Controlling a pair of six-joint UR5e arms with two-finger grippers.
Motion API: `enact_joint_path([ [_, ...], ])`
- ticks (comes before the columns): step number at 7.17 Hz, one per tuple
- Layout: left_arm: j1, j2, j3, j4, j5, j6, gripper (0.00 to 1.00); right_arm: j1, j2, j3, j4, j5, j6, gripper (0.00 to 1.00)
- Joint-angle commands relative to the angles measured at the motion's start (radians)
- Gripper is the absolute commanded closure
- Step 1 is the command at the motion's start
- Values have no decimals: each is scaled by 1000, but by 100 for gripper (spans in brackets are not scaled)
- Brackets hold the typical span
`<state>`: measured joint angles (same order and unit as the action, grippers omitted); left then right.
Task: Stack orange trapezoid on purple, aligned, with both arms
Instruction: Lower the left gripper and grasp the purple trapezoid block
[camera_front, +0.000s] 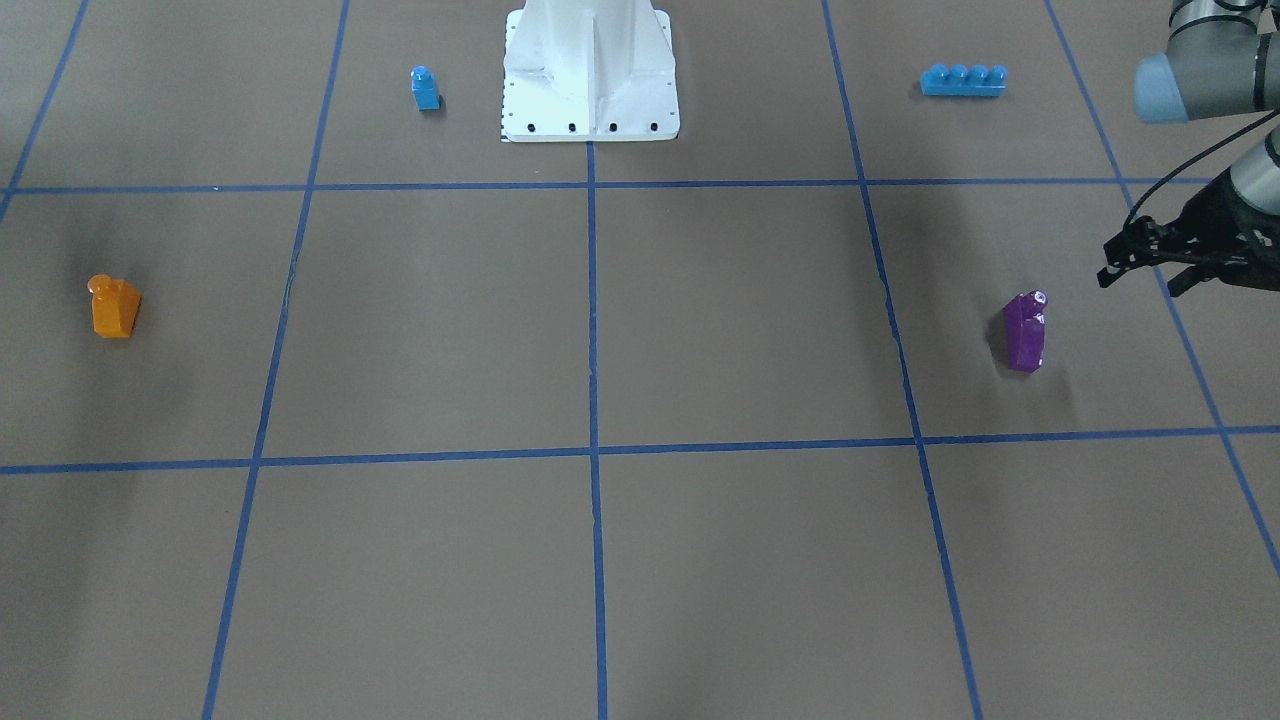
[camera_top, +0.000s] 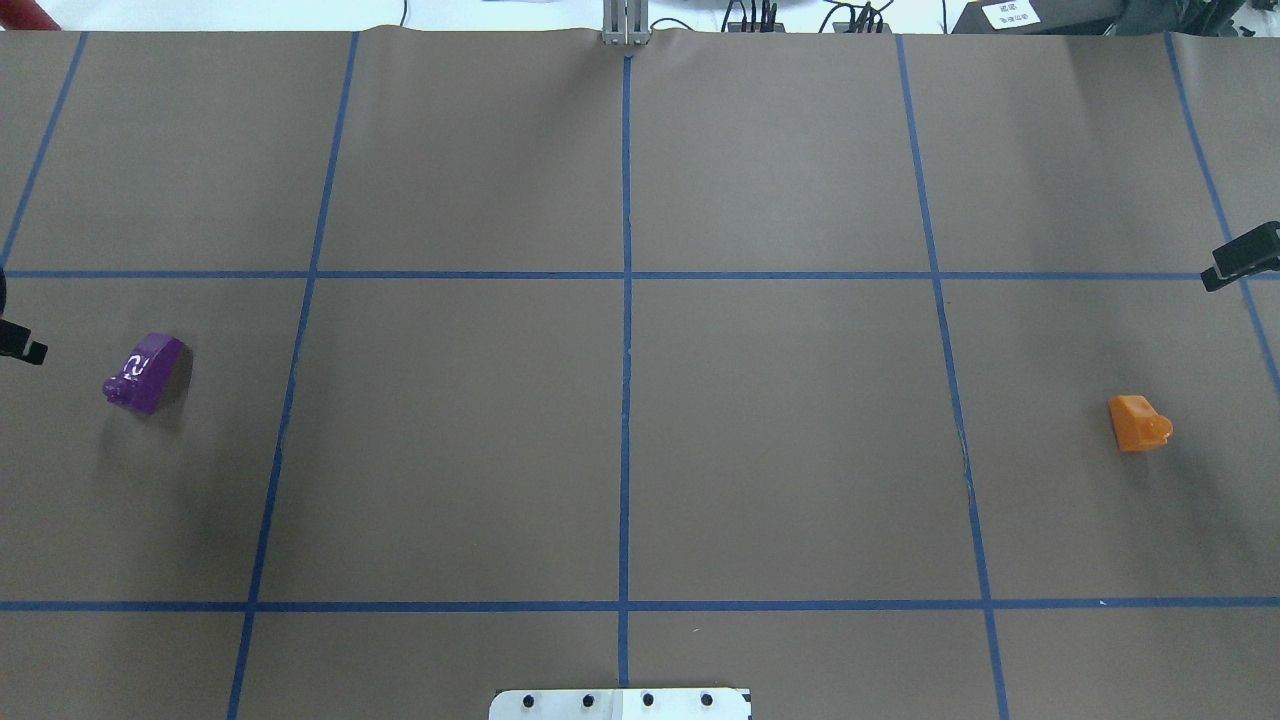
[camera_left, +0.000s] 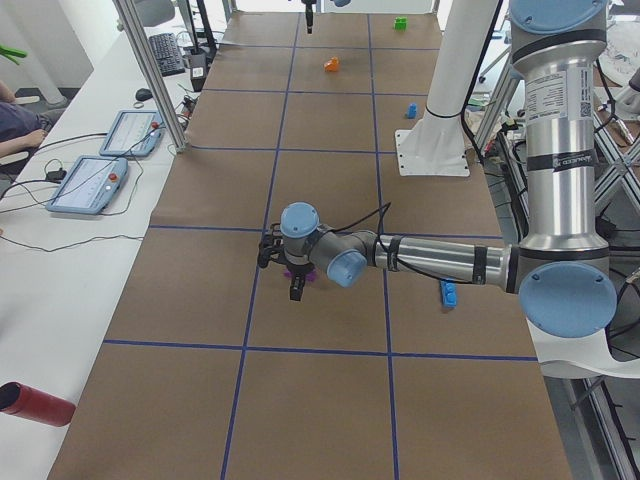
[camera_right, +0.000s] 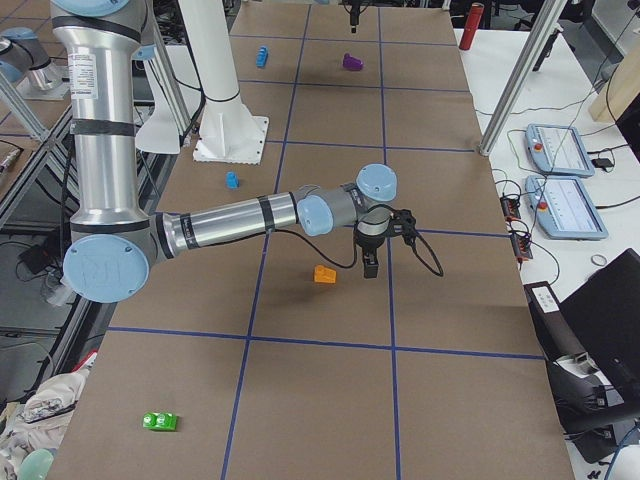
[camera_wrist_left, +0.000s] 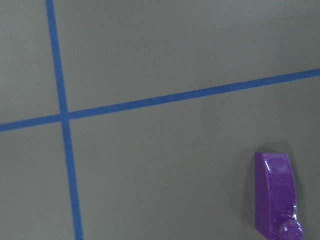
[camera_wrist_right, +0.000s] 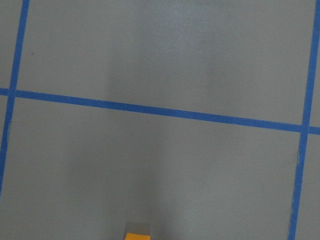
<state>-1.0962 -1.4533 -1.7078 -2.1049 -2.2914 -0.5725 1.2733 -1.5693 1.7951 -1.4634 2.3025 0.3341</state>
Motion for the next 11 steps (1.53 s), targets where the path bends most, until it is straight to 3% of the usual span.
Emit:
enact_joint_path([
  [1,107,-13,0,-26,55,-44,0,0,-5,0,2,0,-1,0],
  [5,176,-61,22,-24,133,-76,2,0,-8,0,2,0,-1,0],
  [7,185,-85,48,-24,136,-76,19,0,-8,0,0,-2,-1,0],
  [9,188,-91,53,-24,136,-76,27,0,-8,0,0,-2,-1,0],
  [10,190,-90,54,-24,136,-76,55,0,-8,0,2,0,-1,0],
  [11,190,-90,51,-24,138,-78,99,0,-8,1,2,0,-1,0],
])
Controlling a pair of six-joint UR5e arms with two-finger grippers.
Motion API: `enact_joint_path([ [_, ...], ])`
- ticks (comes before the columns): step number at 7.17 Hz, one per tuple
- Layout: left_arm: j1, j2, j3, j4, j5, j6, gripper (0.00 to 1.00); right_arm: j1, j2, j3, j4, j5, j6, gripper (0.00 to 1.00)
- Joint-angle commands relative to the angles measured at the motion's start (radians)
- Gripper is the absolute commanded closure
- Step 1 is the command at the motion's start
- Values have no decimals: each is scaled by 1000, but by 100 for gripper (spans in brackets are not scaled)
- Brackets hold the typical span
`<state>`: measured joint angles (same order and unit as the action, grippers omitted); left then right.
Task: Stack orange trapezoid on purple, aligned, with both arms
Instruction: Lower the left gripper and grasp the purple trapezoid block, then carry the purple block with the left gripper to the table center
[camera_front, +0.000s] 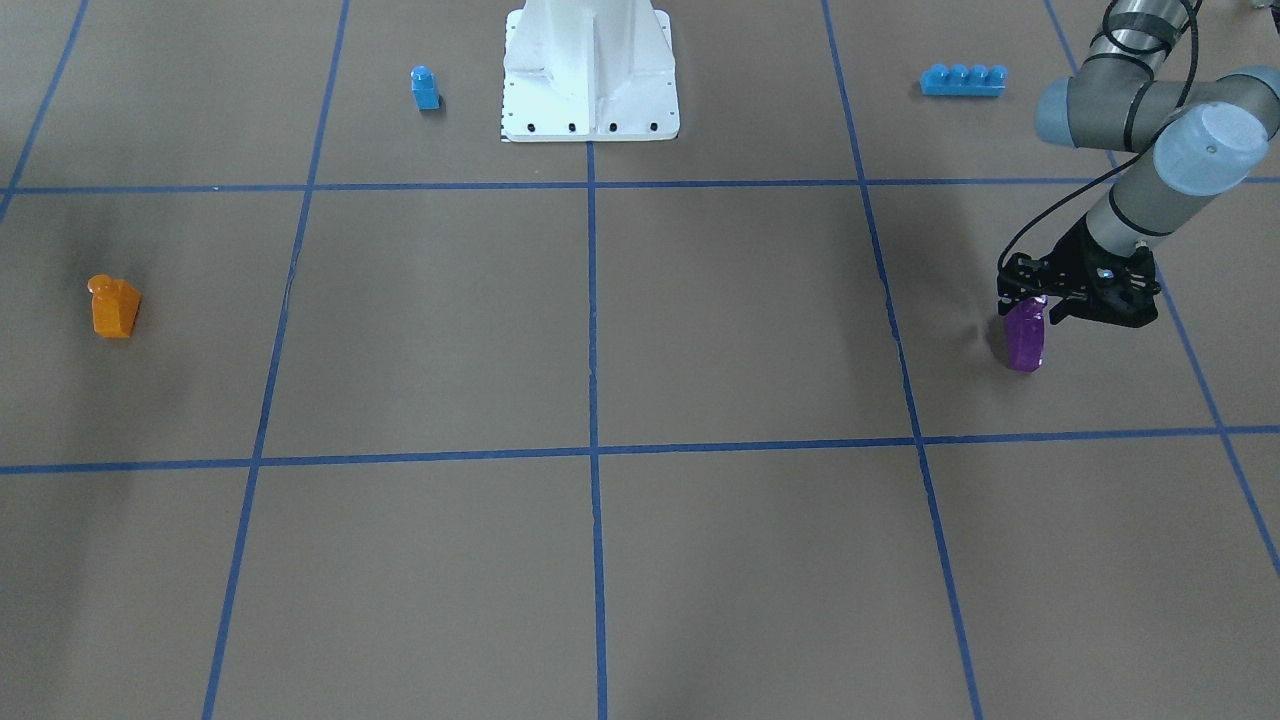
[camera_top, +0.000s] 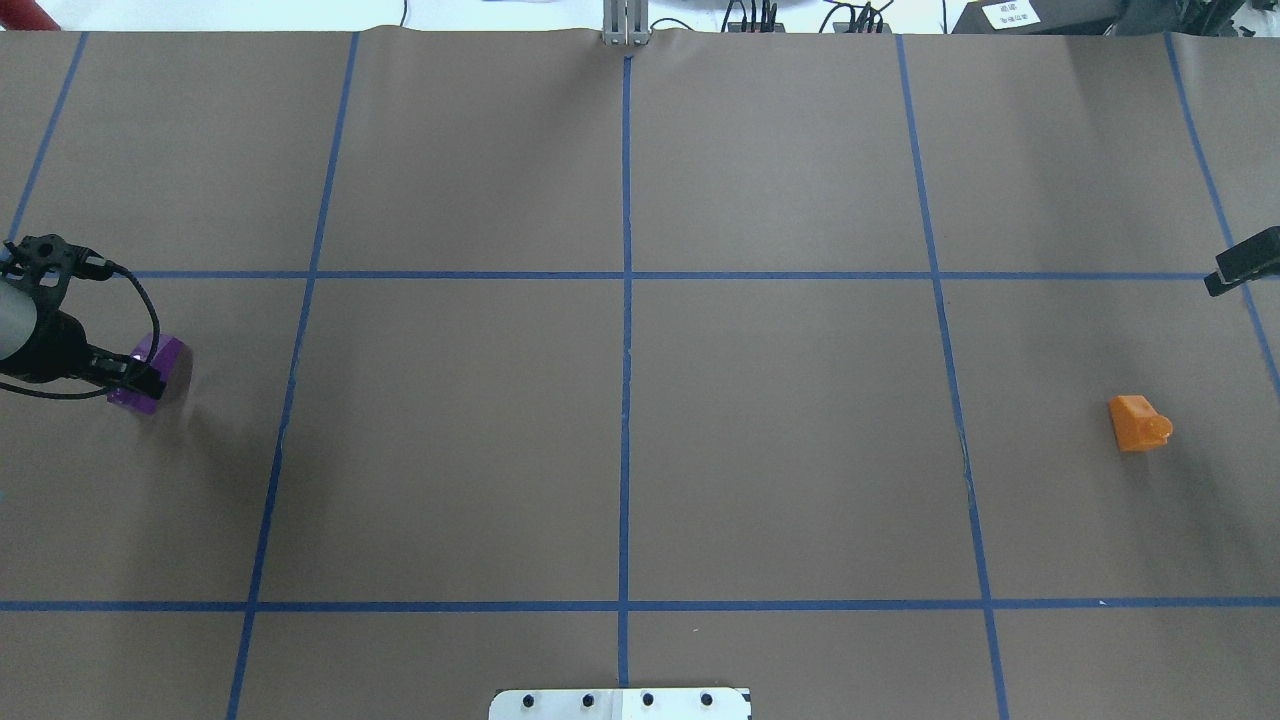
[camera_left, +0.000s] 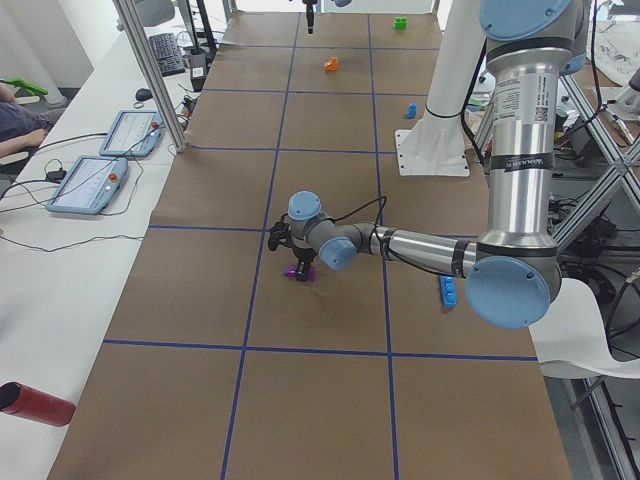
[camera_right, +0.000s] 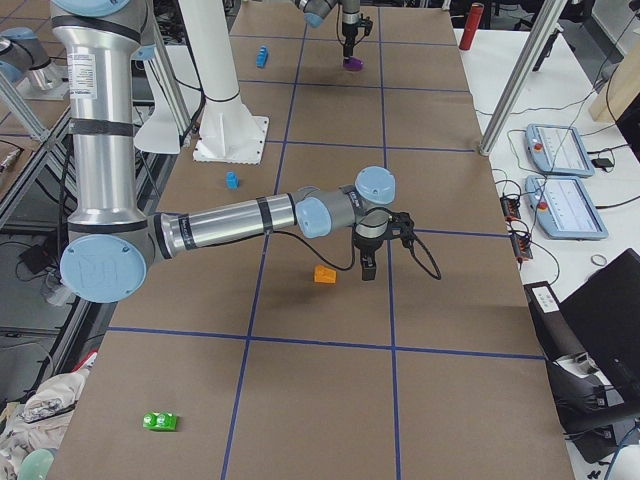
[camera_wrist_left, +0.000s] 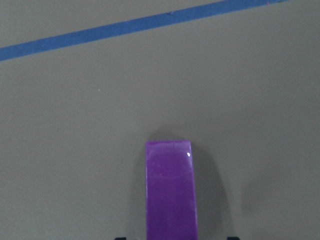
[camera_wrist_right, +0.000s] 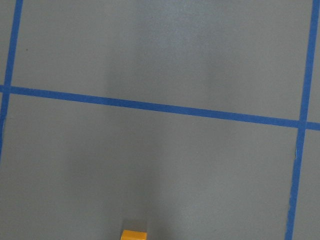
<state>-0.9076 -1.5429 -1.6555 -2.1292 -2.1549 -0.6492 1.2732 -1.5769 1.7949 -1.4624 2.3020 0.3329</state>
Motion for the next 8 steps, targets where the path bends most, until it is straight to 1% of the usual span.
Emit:
enact_joint_path([
  [1,1,4,-1,0,22,2,100,0,0,1,1,1,0,0],
  [2,1,7,-12,0,62,5,100,0,0,1,1,1,0,0],
  [3,1,7,-47,11,55,-1,100,0,0,1,1,1,0,0],
  [4,1,-2,-122,97,52,-10,100,0,0,1,-1,1,0,0],
  [5,3,-43,-238,279,52,-36,100,0,0,1,1,1,0,0],
  [6,6,-128,-300,416,52,-106,100,0,0,1,1,2,0,0],
  [7,65,-257,-294,483,53,-238,100,0,0,1,1,2,0,0],
  [8,188,-395,-268,547,62,-354,100,0,0,1,1,2,0,0],
])
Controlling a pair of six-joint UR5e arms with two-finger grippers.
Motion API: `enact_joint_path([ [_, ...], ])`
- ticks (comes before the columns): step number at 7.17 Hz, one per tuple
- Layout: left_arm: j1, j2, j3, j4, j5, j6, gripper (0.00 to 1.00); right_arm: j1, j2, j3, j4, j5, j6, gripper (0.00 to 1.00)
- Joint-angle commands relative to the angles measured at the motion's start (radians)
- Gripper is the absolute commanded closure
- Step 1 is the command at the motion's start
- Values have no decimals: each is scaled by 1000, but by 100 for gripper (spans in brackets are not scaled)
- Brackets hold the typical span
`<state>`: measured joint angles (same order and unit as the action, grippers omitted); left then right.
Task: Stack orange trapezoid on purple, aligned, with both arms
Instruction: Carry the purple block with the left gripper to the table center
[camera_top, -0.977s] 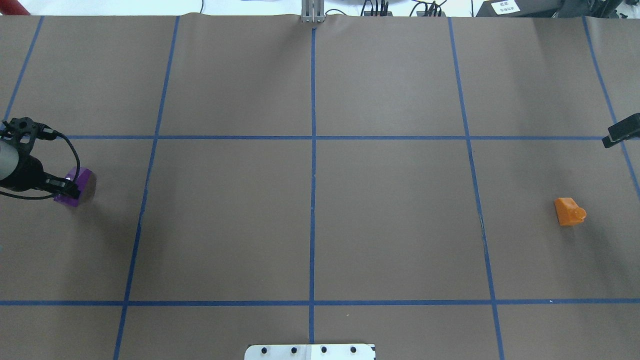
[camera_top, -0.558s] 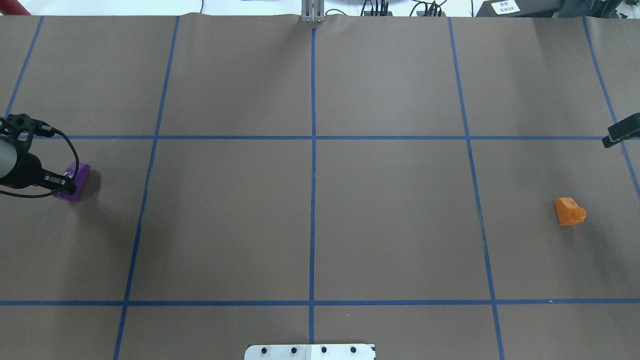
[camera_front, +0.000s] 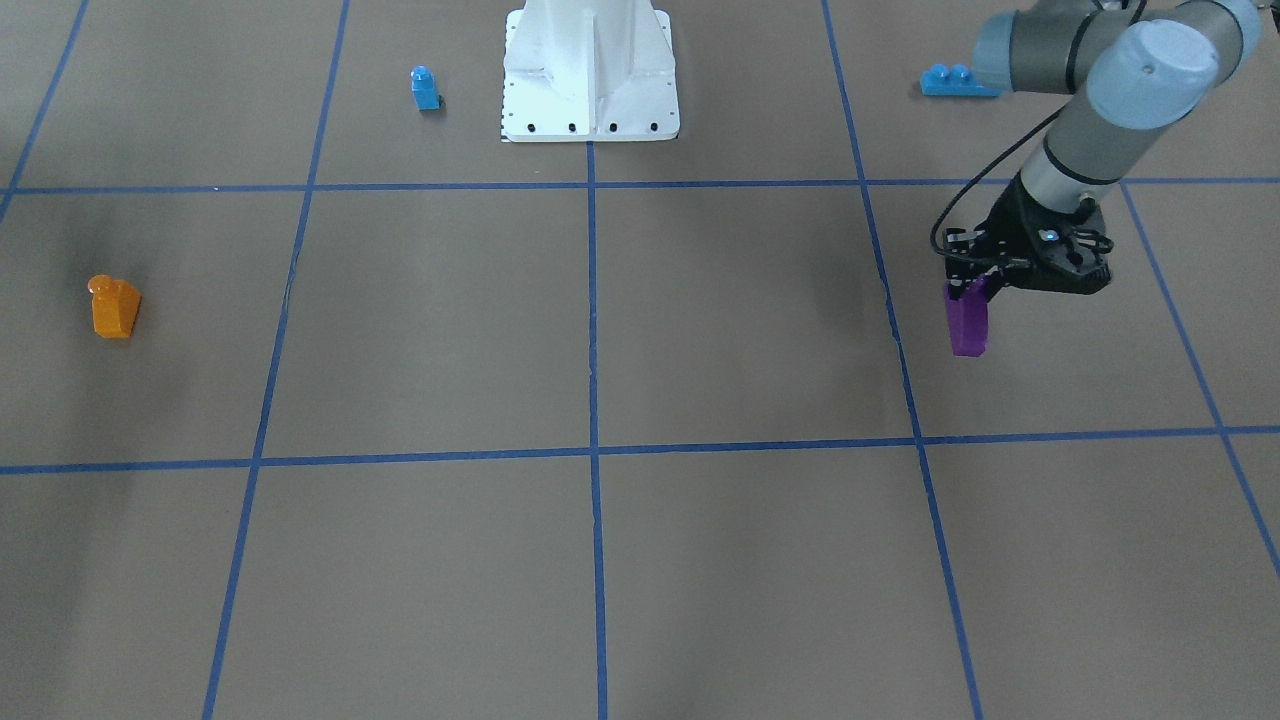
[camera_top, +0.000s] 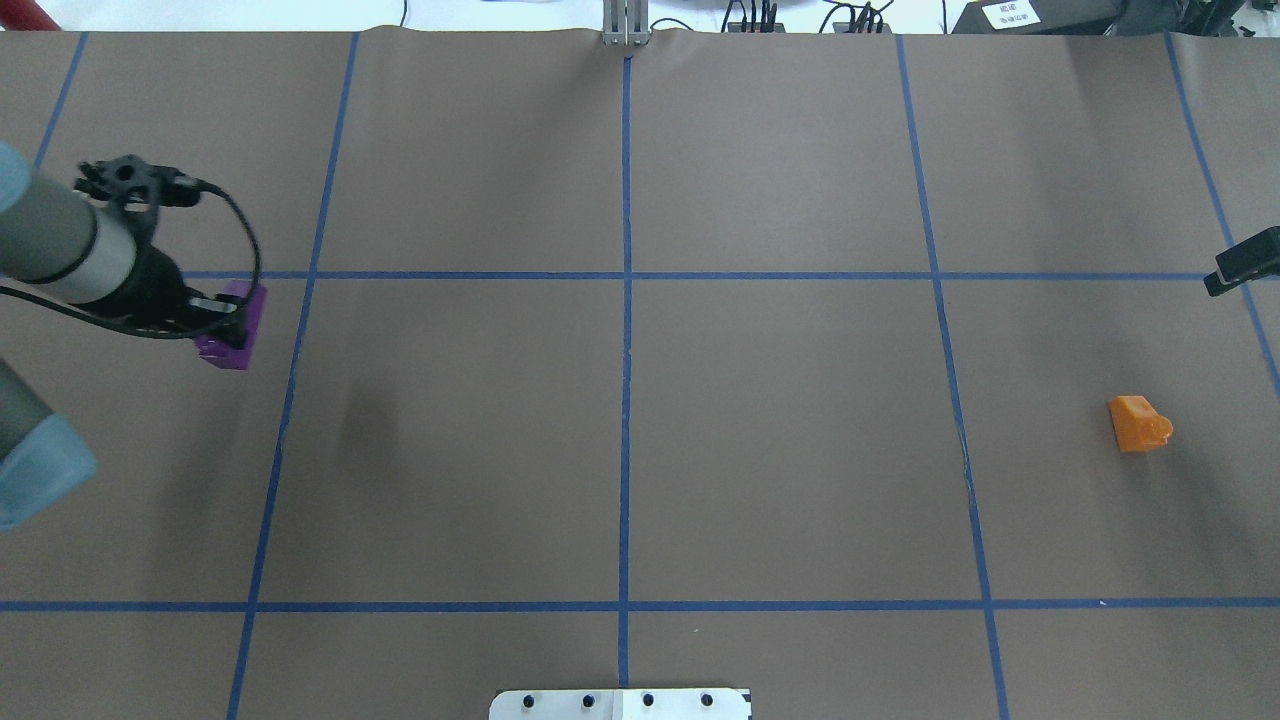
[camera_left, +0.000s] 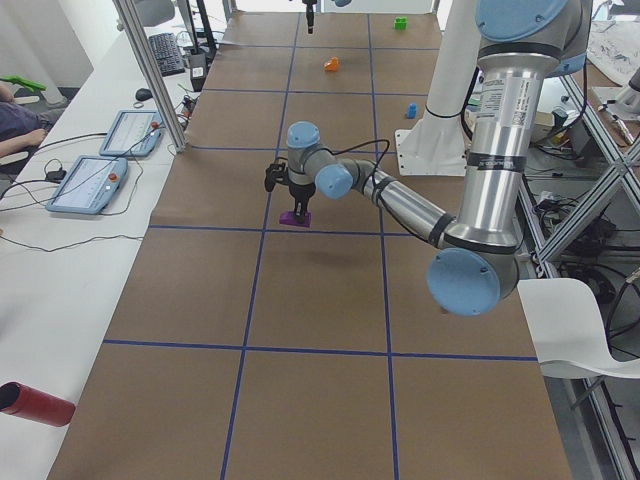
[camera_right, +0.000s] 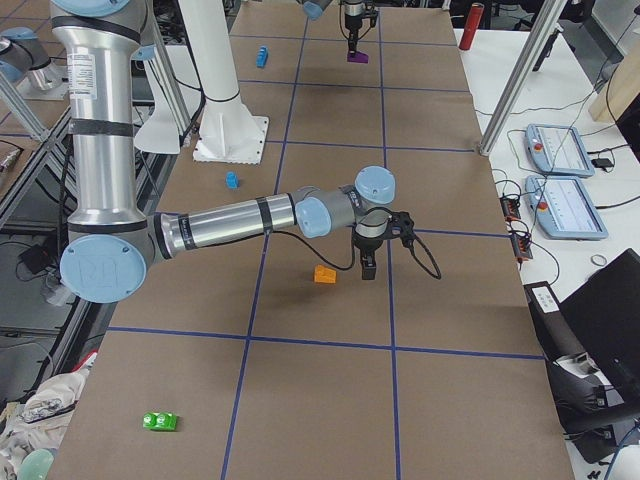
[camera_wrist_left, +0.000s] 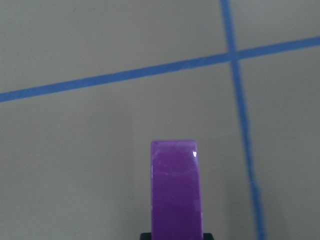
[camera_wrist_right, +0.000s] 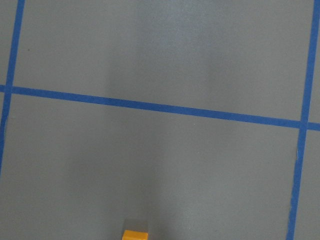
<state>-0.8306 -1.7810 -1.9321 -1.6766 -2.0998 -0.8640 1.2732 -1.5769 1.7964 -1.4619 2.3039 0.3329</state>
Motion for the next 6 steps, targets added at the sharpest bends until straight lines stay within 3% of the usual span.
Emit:
enact_joint_path([
  [1,175,-334,107,138,15,-238,100,0,0,0,0,0,0,0],
  [3,269,-568,337,135,98,-323,100,0,0,-2,0,0,0,0],
  [5,301,-693,494,129,109,-322,100,0,0,-2,0,2,2,0],
  [6,321,-705,530,117,121,-322,100,0,0,-2,0,2,0,0],
])
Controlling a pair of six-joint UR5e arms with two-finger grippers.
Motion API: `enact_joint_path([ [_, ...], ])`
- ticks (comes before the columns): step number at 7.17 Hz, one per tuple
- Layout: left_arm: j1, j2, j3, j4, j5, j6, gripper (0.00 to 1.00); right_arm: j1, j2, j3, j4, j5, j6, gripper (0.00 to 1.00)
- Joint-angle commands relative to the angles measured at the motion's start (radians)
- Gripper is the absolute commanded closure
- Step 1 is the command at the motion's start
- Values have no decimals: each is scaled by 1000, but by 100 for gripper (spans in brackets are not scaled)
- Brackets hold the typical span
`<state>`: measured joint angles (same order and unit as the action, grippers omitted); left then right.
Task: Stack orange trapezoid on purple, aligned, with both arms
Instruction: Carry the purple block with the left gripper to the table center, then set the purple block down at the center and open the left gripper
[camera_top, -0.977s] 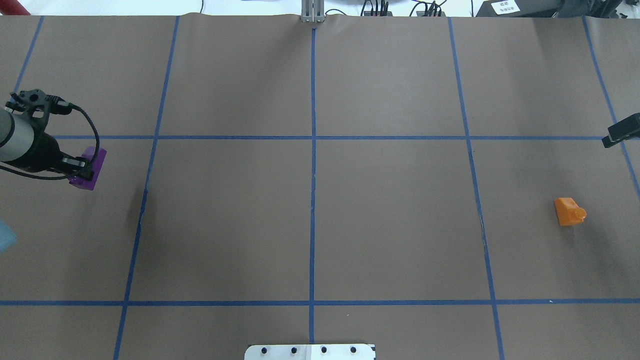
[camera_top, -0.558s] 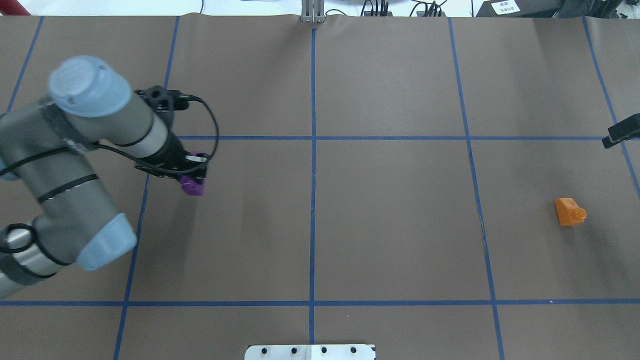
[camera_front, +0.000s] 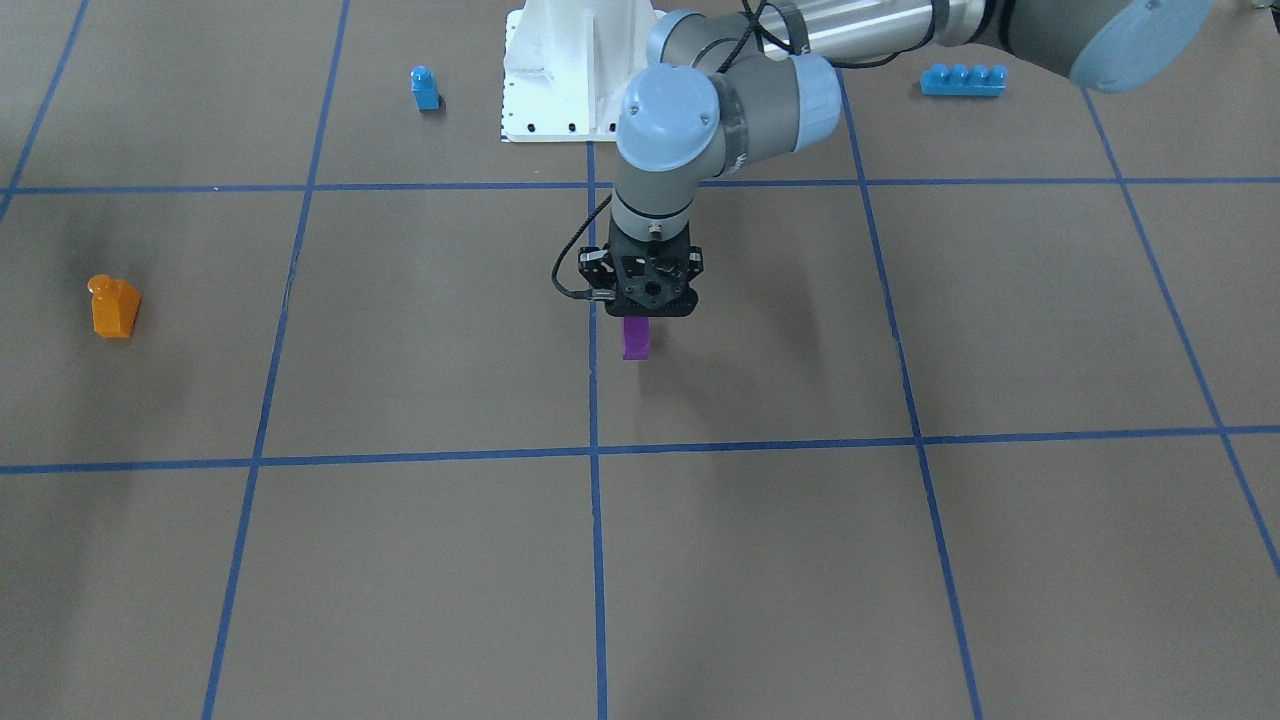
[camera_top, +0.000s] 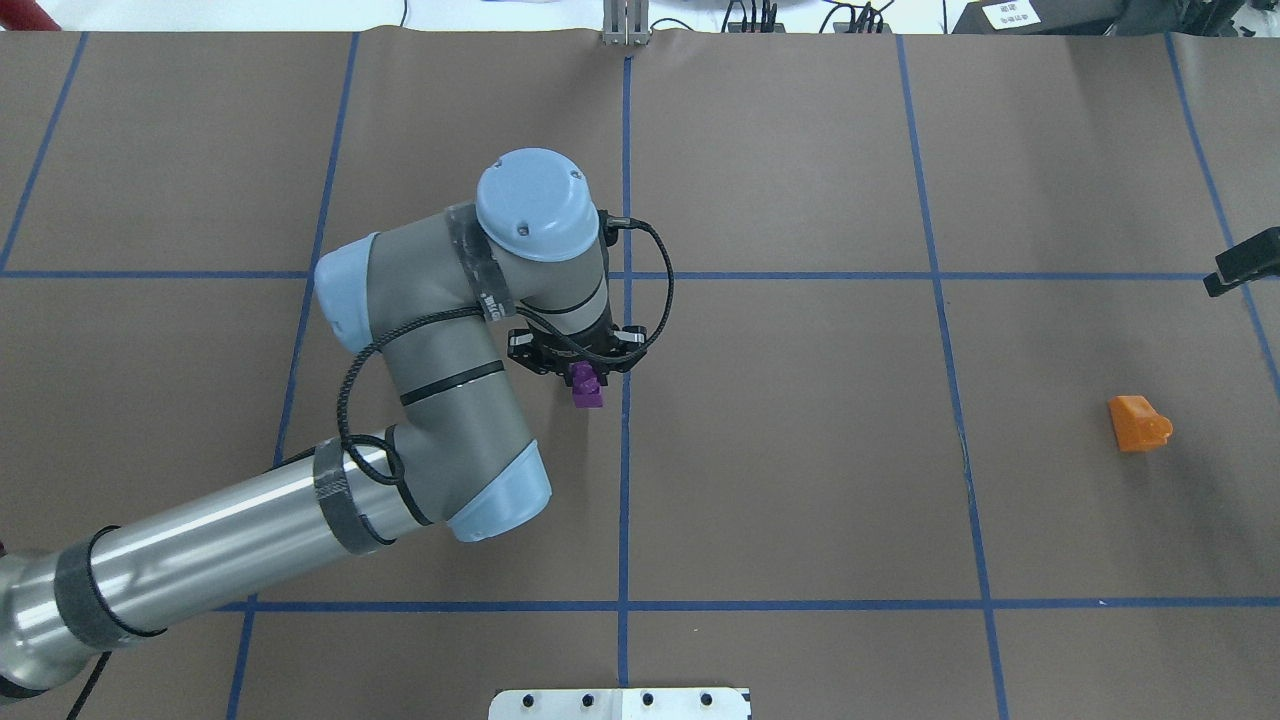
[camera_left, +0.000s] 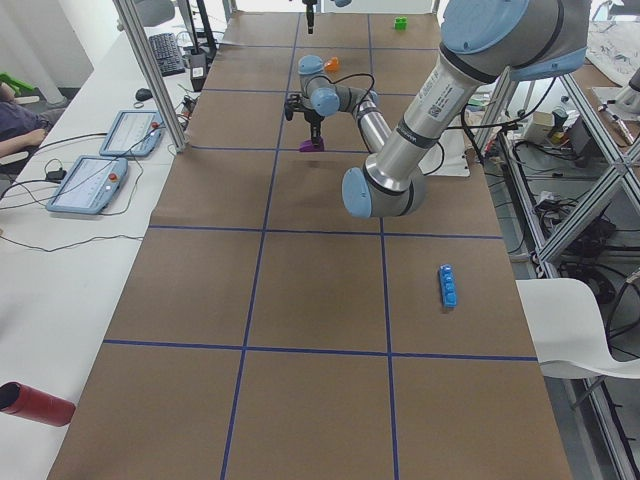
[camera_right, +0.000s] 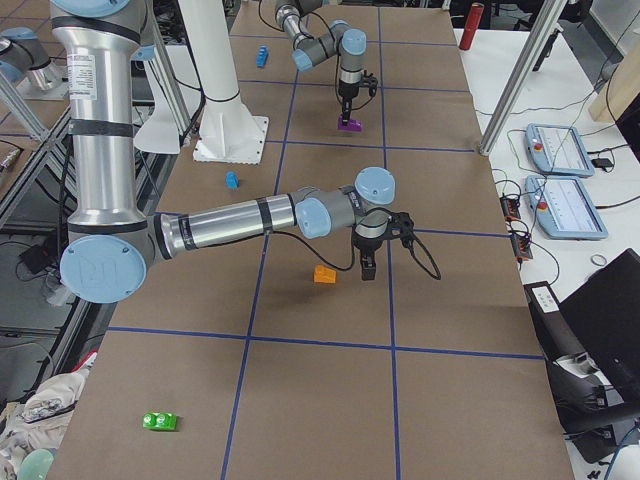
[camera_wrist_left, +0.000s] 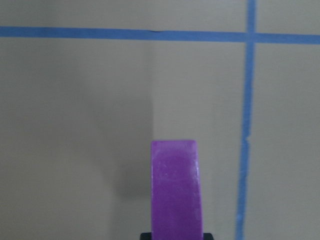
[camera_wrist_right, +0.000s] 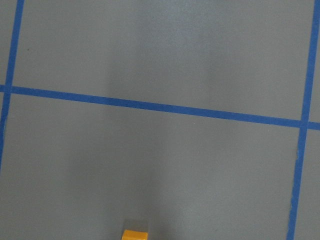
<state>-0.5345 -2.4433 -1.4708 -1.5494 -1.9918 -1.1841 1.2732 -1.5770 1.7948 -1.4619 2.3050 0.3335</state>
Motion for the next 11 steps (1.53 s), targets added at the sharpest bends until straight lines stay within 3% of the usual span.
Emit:
enact_joint_path([
  [1,36,-39,81,-47,15,0,100,0,0,0,0,-1,-1,0],
  [9,53,-39,99,-54,15,3,100,0,0,0,0,-1,-1,0],
  [10,53,-39,101,-55,15,4,78,0,0,-2,0,-1,-1,0],
  [11,53,-39,113,-69,15,7,5,0,0,-2,0,-1,1,0],
])
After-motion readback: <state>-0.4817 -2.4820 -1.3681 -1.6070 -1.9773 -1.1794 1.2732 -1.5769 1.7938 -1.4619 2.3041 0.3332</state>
